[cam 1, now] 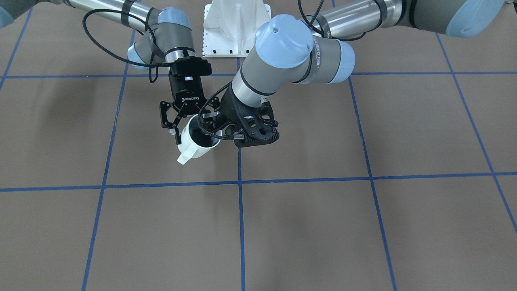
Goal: Left arm hands cup to right arm to dump lemon
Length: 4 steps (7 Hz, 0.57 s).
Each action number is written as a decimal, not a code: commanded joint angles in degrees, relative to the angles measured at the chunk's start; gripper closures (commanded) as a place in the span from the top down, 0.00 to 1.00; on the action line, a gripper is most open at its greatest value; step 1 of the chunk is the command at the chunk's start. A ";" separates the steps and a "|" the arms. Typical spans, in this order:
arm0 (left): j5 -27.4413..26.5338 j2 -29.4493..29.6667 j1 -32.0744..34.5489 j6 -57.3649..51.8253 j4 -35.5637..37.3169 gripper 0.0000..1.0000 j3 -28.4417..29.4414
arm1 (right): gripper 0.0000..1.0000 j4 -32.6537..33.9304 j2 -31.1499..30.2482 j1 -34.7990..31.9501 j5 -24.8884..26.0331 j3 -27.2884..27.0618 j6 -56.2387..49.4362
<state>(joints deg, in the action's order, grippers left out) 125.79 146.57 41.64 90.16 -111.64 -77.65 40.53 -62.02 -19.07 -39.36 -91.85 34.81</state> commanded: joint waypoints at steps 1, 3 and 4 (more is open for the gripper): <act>-0.02 0.38 -0.15 -0.07 -0.07 0.49 0.83 | 0.32 -0.10 -0.03 0.09 0.07 0.00 0.08; -0.11 0.38 -0.07 -0.16 -0.07 0.42 0.92 | 0.32 -0.01 -0.03 0.09 0.07 0.00 0.00; -0.11 0.38 -0.15 -0.25 -0.07 0.41 1.44 | 0.32 -0.01 -0.03 0.09 0.07 -0.09 -0.18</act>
<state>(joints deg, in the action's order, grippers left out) 125.70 146.95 41.55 90.01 -111.71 -76.64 40.51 -62.05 -18.99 -39.29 -91.86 34.77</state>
